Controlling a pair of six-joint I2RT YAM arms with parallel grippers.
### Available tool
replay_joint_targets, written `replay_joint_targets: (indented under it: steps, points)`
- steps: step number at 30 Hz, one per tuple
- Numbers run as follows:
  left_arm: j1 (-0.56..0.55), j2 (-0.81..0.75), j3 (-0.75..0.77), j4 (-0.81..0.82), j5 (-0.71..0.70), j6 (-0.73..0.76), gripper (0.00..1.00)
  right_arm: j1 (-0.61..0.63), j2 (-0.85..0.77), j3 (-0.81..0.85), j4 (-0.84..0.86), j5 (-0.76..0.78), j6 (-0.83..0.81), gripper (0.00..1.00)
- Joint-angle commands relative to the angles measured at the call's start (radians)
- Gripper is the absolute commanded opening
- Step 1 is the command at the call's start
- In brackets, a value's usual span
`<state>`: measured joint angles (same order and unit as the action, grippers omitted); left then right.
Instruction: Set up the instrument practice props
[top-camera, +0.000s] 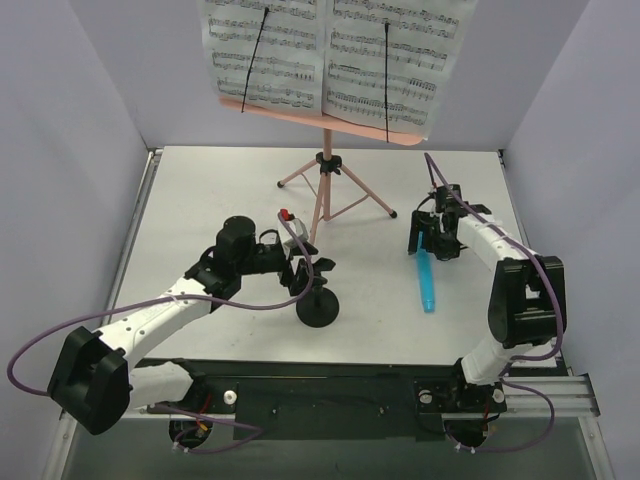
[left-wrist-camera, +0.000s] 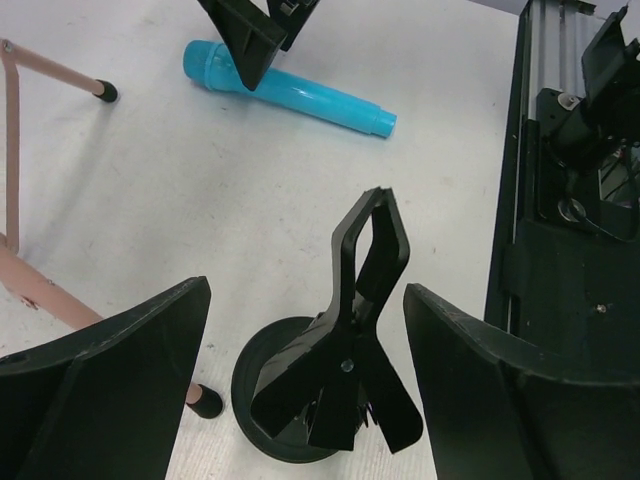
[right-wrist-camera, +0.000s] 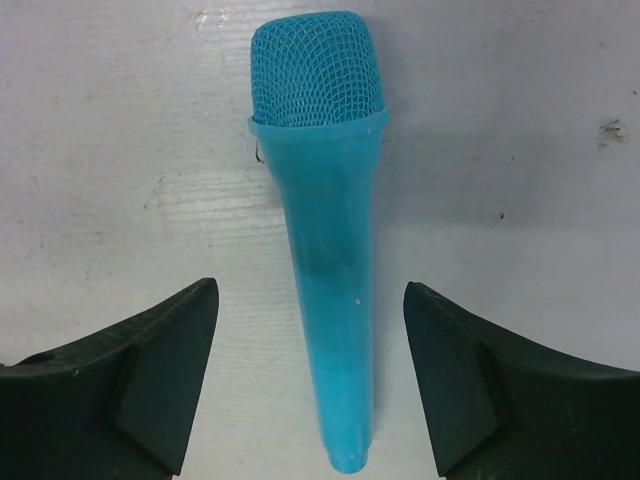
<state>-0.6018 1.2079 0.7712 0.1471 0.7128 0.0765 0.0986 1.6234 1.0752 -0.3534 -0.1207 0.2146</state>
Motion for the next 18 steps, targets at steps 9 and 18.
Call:
replay_joint_targets:
  steps: [9,18]
  points:
    - [-0.006,-0.108,-0.197,0.35,-0.134,-0.1,0.92,-0.019,0.131,0.077,0.073,-0.008,-0.093,0.64]
    - [-0.004,-0.099,-0.262,0.431,-0.121,0.008,0.93,-0.027,0.223,0.153,0.01,-0.011,-0.109,0.56]
